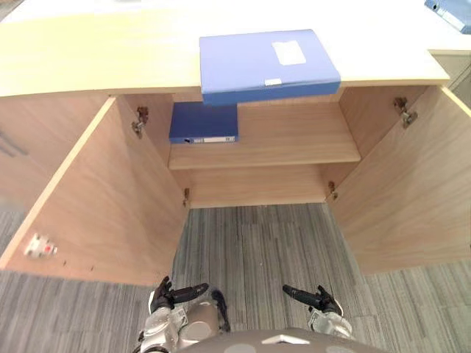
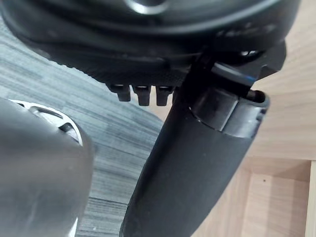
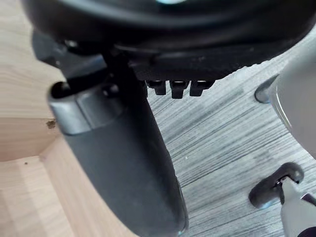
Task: Walk over to the cabinet, pick up the folder, carry it to the office cabinet, place the folder inside the office cabinet, then close the office cabinet door
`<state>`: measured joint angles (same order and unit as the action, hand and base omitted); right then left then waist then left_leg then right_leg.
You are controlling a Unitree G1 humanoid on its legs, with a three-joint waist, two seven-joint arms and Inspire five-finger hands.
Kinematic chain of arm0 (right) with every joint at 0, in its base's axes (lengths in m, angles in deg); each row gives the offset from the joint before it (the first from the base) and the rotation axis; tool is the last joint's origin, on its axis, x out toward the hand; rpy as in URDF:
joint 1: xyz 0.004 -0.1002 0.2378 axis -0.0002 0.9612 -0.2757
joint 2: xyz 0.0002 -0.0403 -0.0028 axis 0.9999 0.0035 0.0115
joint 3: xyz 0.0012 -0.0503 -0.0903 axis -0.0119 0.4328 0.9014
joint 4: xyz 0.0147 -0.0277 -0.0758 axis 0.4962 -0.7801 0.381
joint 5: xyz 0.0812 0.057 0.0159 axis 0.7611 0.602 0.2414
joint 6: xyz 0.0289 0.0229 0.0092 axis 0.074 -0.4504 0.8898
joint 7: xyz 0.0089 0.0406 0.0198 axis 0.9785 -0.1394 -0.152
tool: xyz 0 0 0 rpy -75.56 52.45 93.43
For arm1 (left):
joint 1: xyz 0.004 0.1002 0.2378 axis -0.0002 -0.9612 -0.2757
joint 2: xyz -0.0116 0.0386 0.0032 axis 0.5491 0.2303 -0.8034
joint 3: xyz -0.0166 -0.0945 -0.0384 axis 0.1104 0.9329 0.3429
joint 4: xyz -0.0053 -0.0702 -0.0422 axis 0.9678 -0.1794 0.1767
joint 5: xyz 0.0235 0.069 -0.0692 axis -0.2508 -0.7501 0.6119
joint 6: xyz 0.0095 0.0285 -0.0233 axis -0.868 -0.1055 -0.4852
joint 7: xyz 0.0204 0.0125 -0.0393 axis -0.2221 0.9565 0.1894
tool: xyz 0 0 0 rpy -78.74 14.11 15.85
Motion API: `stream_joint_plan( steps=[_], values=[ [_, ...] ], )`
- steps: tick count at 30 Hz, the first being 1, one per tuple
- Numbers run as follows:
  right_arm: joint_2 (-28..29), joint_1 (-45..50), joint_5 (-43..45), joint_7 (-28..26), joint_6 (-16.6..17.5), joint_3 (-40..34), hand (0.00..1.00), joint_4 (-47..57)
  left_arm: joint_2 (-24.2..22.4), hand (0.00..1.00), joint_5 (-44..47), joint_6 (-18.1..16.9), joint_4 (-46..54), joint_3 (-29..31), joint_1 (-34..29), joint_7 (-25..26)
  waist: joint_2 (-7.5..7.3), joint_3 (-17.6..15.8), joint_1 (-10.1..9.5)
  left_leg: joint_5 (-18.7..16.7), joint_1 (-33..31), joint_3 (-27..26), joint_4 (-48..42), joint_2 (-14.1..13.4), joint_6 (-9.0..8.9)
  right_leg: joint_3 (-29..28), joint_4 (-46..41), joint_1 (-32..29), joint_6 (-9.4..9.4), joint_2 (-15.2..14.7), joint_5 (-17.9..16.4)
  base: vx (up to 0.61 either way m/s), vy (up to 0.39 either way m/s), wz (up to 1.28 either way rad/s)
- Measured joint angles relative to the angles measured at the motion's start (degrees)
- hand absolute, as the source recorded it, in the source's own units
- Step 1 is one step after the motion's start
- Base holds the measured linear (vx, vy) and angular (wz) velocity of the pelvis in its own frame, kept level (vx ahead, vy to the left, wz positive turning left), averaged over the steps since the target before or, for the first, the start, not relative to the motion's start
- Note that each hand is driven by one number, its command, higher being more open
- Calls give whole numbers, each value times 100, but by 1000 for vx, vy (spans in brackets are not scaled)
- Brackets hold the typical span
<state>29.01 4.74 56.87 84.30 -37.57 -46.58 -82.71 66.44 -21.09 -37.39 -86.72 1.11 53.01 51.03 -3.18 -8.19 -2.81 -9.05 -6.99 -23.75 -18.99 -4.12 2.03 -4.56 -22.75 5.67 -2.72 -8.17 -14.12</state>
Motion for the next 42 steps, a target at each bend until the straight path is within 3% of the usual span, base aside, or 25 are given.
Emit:
stream_joint_plan(
  steps=[1,3,5,9,10,11,12,13,14,15,18,19,20,22,25,26,27,30,32,38,42],
  values=[
    [17,-48,-5,-46,16,22,100,32,-12,100,0,4,-28,-54,-4,-4,52,6,3,-82,296,-15,156,21,57,-7,-902,-345,-184,-35,53,356,277,-60],
    [48,-138,-10,-119,21,60,100,49,-21,100,-1,8,-158,-153,67,-6,146,30,18,-188,671,-57,438,39,-25,148,-2077,-968,-302,-33,-118,274,209,-43],
    [44,-217,-16,-123,19,46,100,42,-19,100,7,13,-242,-290,129,-9,188,34,68,-195,1037,-69,737,56,-31,479,-2429,-1379,-129,-54,-329,300,71,-12],
    [45,-284,-10,-139,150,56,100,54,-45,100,7,7,-372,-333,194,-9,236,53,192,-154,1525,3,1102,-77,-114,1047,-1249,-1915,21,88,-451,292,-105,15],
    [46,-325,-7,-137,160,53,100,41,-39,100,8,7,-409,-373,209,-6,237,51,235,-144,1563,70,1167,-117,-259,1045,-735,-2011,21,144,-273,315,-216,36],
    [48,-338,-7,-138,160,53,100,9,7,100,8,14,-462,-438,195,-14,188,72,275,-169,1609,169,1229,-115,-507,994,-168,-2028,35,169,547,342,-233,40],
    [21,-334,-7,-138,160,50,100,-31,-4,100,9,16,-501,-426,211,-25,177,89,291,-182,1654,254,1253,-133,-563,1033,-163,-1970,122,213,600,404,-299,33],
    [-105,-338,-18,-143,154,46,100,-109,-117,100,10,28,-529,-346,222,-27,400,99,265,-110,1704,294,1252,-348,-655,1163,-156,-1853,254,379,511,269,-211,17],
    [-146,-349,-18,-138,139,44,100,-108,-191,100,9,28,-528,-271,226,-30,444,98,261,-105,1708,304,1206,-396,-664,1199,-181,-1824,298,409,454,282,-262,19],
    [-222,-378,-14,-84,93,9,100,-138,-260,100,9,30,-505,-188,253,-32,492,46,266,-104,1672,389,895,-526,-663,1307,-149,-1651,396,457,364,235,-282,44],
    [-306,-216,-2,-72,41,43,100,-145,-294,100,78,14,-183,25,279,-44,387,-98,256,-163,612,790,-1885,-1168,-602,1577,334,-859,521,574,270,207,-293,38],
    [-333,-188,2,-70,31,41,100,-147,-344,100,129,-17,-134,21,264,-38,424,-77,207,-165,321,755,-2480,-1338,-606,1591,415,-730,547,636,229,105,-161,-8],
    [-341,-187,6,-65,30,38,100,-144,-363,100,132,-13,-124,21,266,-41,429,-75,204,-166,243,668,-2508,-1370,-606,1585,454,-658,538,642,217,91,-82,-13],
    [-365,-128,10,-66,21,34,100,-134,-383,100,132,-21,-82,16,267,-47,427,-69,191,-165,119,460,-2152,-1361,-604,1572,602,-492,523,633,215,89,-6,-3],
    [-367,-72,11,-60,12,-1,100,-122,-403,100,133,-17,-90,20,286,-44,404,-49,180,-70,208,383,-667,-1127,-640,1551,623,-454,424,586,173,130,101,0],
    [-381,-72,9,-55,8,-20,100,-125,-449,100,134,-13,-99,25,274,-40,458,-11,178,257,334,408,13,-967,-680,1522,612,-484,358,597,158,197,173,-4],
    [-337,-73,8,-53,-7,-28,100,-140,-428,100,132,-8,-126,30,279,-41,411,43,175,330,522,393,395,-801,-803,1461,653,-481,271,530,183,206,183,-4],
    [-249,-27,0,-62,-11,-26,100,-154,-357,100,119,-6,-180,30,272,-41,257,127,164,403,812,255,786,-577,-739,1362,932,-289,129,369,272,165,164,-10],
    [-229,-30,-1,-77,-10,-25,100,-181,-356,100,115,-1,-214,21,255,-44,242,180,163,409,993,197,950,-462,-730,1290,1088,-150,49,296,329,79,147,-16],
    [-248,-26,-5,-80,-9,-32,100,-242,-357,100,10,9,-263,-113,176,-43,320,323,155,633,1267,80,1567,-241,-674,1191,1420,-51,-23,242,523,17,80,-8],
    [-327,11,-5,-75,-11,-34,100,-360,-228,100,2,10,-247,-554,169,-21,343,334,156,922,1447,150,2082,-134,-648,1231,1466,-42,-14,266,577,-60,7,6]
  ],
)
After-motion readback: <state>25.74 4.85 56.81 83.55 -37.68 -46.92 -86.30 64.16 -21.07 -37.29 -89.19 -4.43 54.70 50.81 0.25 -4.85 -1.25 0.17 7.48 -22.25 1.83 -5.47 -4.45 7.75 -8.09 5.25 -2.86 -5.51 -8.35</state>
